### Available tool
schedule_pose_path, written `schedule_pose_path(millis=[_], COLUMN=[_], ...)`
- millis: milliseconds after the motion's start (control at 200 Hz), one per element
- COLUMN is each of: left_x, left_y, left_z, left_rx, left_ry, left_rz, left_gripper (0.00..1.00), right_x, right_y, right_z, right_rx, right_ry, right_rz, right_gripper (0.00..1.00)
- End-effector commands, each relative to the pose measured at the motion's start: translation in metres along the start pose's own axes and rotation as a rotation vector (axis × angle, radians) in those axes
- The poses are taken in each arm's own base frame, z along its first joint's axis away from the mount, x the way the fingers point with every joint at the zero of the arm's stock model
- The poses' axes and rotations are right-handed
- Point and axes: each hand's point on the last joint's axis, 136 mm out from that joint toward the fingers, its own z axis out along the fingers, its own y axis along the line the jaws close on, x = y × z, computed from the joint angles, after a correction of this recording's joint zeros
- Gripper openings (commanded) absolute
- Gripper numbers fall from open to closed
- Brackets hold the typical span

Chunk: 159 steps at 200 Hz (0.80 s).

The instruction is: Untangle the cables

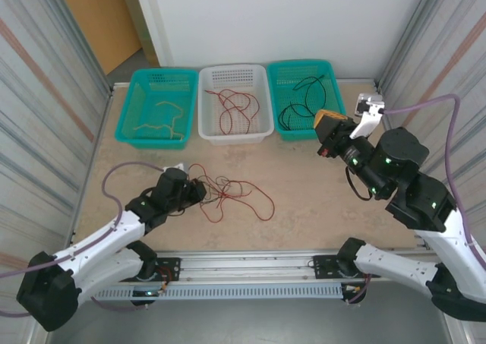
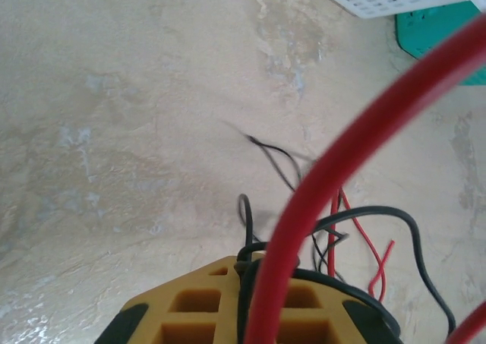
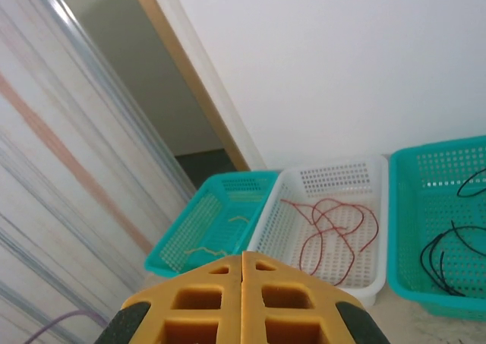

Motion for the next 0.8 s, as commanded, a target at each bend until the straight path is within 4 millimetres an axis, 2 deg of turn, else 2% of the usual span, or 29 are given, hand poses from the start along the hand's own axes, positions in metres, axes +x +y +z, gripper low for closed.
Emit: schedule_pose_path(millis=[0,35,45,160,185,225,301,381,456,511,676,792], left_x=[-0.011,-0.016,-0.018,-0.035,-0.037,-0.039,-0.037,-0.033,-0.030,-0.029,-0.029,-0.029], left_y=[-0.044,-0.054,-0.057,-0.076,-0.080,-0.087,-0.099,-0.110,-0.118,-0.121,-0.124,-0.127], left_z=[-0.009,-0.014,-0.016,-0.035,-0.038,-0.043,-0.048,-0.053,-0.058,-0.061,-0.066,-0.067], left_rx=[0.203,0.235,0.240,0.255,0.265,0.283,0.325,0.371,0.392,0.396,0.405,0.410], left_ry=[-0.024,-0.039,-0.044,-0.089,-0.094,-0.092,-0.071,-0.052,-0.047,-0.047,-0.042,-0.036], left_rz=[0.073,0.099,0.106,0.174,0.189,0.205,0.228,0.263,0.301,0.315,0.323,0.329], left_gripper=[0.13,0.18,0.18,0.17,0.17,0.17,0.16,0.15,0.10,0.09,0.10,0.10], right_x=[0.076,0.095,0.105,0.175,0.187,0.204,0.229,0.248,0.262,0.268,0.275,0.283], right_y=[-0.001,0.000,0.000,0.014,0.019,0.025,0.034,0.034,0.026,0.030,0.060,0.060], right_z=[0.040,0.046,0.053,0.074,0.077,0.080,0.088,0.100,0.110,0.113,0.103,0.102], right_rx=[0.012,0.005,0.009,-0.032,-0.038,-0.042,-0.042,-0.035,-0.009,-0.034,-0.163,-0.138], right_ry=[0.262,0.313,0.343,0.515,0.541,0.576,0.621,0.660,0.696,0.714,0.706,0.722], right_rz=[-0.020,-0.018,-0.023,-0.054,-0.073,-0.107,-0.153,-0.154,-0.132,-0.107,-0.144,-0.191], right_gripper=[0.24,0.37,0.39,0.57,0.64,0.69,0.71,0.70,0.62,0.60,0.61,0.61])
